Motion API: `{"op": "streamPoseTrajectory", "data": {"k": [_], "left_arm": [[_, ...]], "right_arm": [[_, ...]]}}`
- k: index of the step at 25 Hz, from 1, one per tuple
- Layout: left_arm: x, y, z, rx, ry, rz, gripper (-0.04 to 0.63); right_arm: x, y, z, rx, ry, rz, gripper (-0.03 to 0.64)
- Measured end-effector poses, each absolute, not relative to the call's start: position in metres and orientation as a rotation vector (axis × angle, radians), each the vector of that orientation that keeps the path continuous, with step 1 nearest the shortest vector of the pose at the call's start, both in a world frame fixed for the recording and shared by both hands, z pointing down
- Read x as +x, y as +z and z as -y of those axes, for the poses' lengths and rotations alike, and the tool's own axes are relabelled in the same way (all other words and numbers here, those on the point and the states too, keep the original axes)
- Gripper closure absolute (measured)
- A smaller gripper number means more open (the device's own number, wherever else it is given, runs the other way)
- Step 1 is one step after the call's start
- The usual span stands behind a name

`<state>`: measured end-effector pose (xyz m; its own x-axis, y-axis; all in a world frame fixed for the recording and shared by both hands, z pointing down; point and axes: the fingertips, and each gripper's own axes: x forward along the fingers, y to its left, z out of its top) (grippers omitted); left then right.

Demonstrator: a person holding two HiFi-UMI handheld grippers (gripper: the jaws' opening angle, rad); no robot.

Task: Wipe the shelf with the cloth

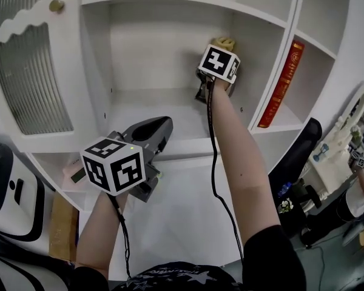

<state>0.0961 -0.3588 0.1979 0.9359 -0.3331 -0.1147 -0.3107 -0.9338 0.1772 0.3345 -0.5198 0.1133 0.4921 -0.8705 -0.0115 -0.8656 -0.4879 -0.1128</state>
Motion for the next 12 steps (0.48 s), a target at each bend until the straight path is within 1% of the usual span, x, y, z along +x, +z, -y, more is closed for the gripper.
{"op": "streamPoseTrajectory", "data": {"k": [12], "left_arm": [[0.099,0.200,0.359,2.951,-0.189,0.462,0.587]], "right_arm": [[0.342,0.114,0.514,-2.674,-0.045,-1.442,0.520]]}}
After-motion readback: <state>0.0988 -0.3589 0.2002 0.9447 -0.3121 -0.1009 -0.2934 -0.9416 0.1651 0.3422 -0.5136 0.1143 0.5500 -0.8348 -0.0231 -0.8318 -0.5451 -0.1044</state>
